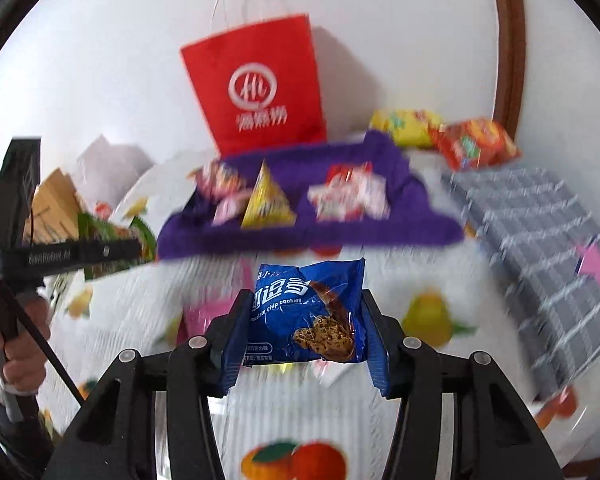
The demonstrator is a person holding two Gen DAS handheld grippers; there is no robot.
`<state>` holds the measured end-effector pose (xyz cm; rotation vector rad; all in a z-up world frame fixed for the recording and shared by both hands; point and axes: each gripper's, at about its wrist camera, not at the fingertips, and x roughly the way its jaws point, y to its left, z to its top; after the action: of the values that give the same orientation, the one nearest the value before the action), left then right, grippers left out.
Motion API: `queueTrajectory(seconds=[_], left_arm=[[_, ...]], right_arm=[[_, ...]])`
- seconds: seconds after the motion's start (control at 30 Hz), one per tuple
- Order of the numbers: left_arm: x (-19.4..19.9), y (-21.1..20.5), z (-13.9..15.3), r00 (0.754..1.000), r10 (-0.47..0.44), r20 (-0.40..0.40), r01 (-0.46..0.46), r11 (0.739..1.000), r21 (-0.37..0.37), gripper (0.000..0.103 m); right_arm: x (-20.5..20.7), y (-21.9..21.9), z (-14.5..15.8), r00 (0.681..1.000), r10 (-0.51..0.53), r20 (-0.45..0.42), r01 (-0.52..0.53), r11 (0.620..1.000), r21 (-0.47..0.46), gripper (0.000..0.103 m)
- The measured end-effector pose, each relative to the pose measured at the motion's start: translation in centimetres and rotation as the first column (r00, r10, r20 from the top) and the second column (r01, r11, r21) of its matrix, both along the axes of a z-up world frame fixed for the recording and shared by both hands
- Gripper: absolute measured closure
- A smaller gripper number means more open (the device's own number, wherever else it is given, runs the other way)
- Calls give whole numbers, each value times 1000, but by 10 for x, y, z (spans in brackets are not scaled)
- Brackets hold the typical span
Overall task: Organize snacks
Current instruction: 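Grasp the blue cookie packet with the right tool while the left holds the green bag, then lower the blue cookie packet onto the towel and open the right tool while the left carries the green bag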
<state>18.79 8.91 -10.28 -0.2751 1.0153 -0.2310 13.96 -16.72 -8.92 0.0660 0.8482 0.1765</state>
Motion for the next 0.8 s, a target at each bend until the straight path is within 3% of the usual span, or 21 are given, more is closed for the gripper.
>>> queueTrajectory(seconds=[0.2,0.57,0.8], left_arm=[[26,-16,32,996,7,88,-18,992,125,62],[76,-38,76,987,-29,159,4,988,152,62],[115,-35,63,992,20,125,-37,990,133,62]], right_arm=[[53,-3,34,997,-58,56,60,998,-24,52],[126,5,50,995,-63,78,58,996,69,52],[167,5,25,997,-54,58,50,996,73,52]])
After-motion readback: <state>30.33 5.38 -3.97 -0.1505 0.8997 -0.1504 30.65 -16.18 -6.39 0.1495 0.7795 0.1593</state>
